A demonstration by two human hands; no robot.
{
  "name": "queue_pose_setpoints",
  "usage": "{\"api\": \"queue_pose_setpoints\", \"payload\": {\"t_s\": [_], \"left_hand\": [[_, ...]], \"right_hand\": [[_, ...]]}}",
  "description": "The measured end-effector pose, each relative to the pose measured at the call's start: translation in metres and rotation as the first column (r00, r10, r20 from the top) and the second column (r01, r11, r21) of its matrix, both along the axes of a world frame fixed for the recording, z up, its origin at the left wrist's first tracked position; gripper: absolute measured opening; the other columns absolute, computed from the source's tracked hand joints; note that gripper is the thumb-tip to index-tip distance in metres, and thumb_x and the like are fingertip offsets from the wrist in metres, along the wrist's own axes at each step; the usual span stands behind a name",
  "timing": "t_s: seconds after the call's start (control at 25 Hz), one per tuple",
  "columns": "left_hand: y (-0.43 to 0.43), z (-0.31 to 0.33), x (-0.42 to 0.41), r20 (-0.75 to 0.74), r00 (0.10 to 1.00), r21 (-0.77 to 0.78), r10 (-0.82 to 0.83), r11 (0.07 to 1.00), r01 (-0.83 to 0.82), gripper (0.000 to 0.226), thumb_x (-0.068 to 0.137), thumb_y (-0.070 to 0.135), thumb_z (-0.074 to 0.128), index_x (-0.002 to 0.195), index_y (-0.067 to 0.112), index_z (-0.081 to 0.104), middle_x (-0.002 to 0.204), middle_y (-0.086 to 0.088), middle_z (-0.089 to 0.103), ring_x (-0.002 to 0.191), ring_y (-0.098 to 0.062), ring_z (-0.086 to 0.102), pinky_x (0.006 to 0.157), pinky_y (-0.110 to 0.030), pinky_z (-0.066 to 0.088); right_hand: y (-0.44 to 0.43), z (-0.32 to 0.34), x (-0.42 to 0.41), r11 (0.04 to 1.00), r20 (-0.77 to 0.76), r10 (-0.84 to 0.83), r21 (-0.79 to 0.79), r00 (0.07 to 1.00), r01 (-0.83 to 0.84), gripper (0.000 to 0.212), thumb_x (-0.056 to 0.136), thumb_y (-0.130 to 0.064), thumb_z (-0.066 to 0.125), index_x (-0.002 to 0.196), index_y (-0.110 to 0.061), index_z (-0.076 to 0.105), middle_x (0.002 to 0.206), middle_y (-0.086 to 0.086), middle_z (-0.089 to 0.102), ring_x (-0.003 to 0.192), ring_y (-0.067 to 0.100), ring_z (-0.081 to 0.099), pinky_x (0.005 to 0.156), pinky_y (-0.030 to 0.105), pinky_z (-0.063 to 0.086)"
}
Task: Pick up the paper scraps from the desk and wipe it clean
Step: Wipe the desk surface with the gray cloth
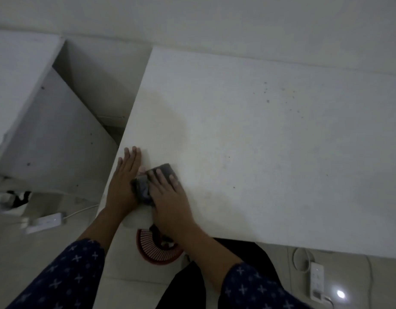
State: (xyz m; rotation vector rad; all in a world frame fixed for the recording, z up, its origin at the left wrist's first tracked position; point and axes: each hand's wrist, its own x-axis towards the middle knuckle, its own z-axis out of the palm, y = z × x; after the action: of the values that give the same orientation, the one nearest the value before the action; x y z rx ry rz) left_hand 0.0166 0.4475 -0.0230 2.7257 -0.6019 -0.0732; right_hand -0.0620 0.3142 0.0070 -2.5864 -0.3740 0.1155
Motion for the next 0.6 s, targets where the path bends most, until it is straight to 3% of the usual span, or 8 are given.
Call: {"api": "queue_pose_setpoints", "payload": {"t_s": [0.08,0.16,0.24,0.32,0.44,0.48,0.52,0.6], "left_hand": [[-0.006,0.002,0.000,0.006,0.999,0.004,0.040,0.999,-0.040,0.064,0.095,0.037,0.022,0.146,0.000,0.010,0.155,-0.014,0.012,0.144,-0.024,0.004,0.118,-0.028,-0.002],[-0.011,0.002,-0.003,-0.002,0.998,0.001,0.057,0.998,-0.057,0.063,0.096,0.042,0.008,0.147,0.006,0.005,0.157,-0.007,0.004,0.145,-0.018,-0.002,0.119,-0.029,-0.003],[-0.014,0.001,-0.003,0.003,0.999,0.011,0.034,0.999,-0.034,0.065,0.095,0.046,0.003,0.148,0.010,0.001,0.157,-0.005,-0.003,0.145,-0.016,-0.008,0.119,-0.031,-0.003],[-0.015,0.000,-0.001,0.007,1.000,0.041,0.016,0.999,-0.016,0.067,0.094,0.049,0.000,0.148,0.011,-0.001,0.157,-0.005,-0.005,0.145,-0.015,-0.010,0.119,-0.033,-0.003],[-0.016,0.001,0.001,0.005,1.000,0.069,0.011,0.998,-0.011,0.067,0.093,0.050,-0.001,0.148,0.011,-0.002,0.157,-0.005,-0.005,0.145,-0.015,-0.010,0.118,-0.029,-0.007],[-0.017,0.001,0.001,0.006,1.000,0.070,0.009,0.998,-0.009,0.067,0.093,0.050,0.000,0.148,0.011,-0.001,0.157,-0.005,-0.004,0.145,-0.015,-0.009,0.117,-0.025,-0.009],[-0.017,0.001,0.001,0.003,1.000,0.069,0.010,0.998,-0.011,0.067,0.093,0.049,0.001,0.148,0.011,-0.001,0.157,-0.005,-0.003,0.145,-0.015,-0.008,0.116,-0.022,-0.012],[-0.016,0.002,0.001,-0.007,1.000,0.074,0.006,0.997,-0.006,0.068,0.093,0.048,0.002,0.147,0.008,0.002,0.157,-0.008,0.000,0.145,-0.016,-0.005,0.114,-0.018,-0.014]], "right_hand": [[-0.037,-0.008,0.019,0.997,0.057,-0.049,-0.057,0.997,0.053,0.082,0.080,-0.028,0.065,0.148,-0.012,0.022,0.158,0.004,0.017,0.147,0.017,0.005,0.120,0.035,-0.005],[-0.100,-0.005,0.037,0.952,0.029,-0.291,-0.087,0.956,0.292,0.095,0.072,-0.025,0.075,0.148,-0.011,0.020,0.157,0.008,0.016,0.147,0.021,0.006,0.121,0.036,0.000],[-0.182,-0.003,0.048,0.809,0.012,-0.584,-0.077,0.812,0.583,0.083,0.077,-0.011,0.068,0.147,-0.006,0.024,0.156,0.015,0.020,0.146,0.026,0.011,0.121,0.038,0.004],[-0.247,-0.001,0.046,0.658,-0.002,-0.749,-0.121,0.662,0.743,0.065,0.084,0.000,0.049,0.145,-0.004,0.028,0.153,0.019,0.028,0.143,0.031,0.021,0.119,0.044,0.015],[-0.232,0.013,0.043,0.495,-0.138,-0.862,-0.017,0.488,0.869,0.049,0.091,-0.005,0.036,0.140,-0.008,0.035,0.126,0.024,0.053,0.108,0.040,0.057,0.091,0.051,0.049],[-0.198,0.020,0.040,0.543,-0.170,-0.829,-0.025,0.532,0.839,0.044,0.092,-0.007,0.037,0.136,-0.007,0.037,0.121,0.022,0.055,0.102,0.040,0.058,0.086,0.048,0.051],[-0.154,0.025,0.033,0.658,-0.202,-0.743,-0.045,0.638,0.752,0.044,0.091,-0.007,0.041,0.134,-0.005,0.038,0.126,0.022,0.052,0.108,0.041,0.055,0.090,0.046,0.048],[-0.059,0.015,0.000,0.892,-0.140,-0.448,-0.003,0.883,0.452,0.057,0.087,-0.011,0.043,0.142,-0.001,0.031,0.151,0.020,0.028,0.135,0.040,0.034,0.116,0.046,0.022]]}}
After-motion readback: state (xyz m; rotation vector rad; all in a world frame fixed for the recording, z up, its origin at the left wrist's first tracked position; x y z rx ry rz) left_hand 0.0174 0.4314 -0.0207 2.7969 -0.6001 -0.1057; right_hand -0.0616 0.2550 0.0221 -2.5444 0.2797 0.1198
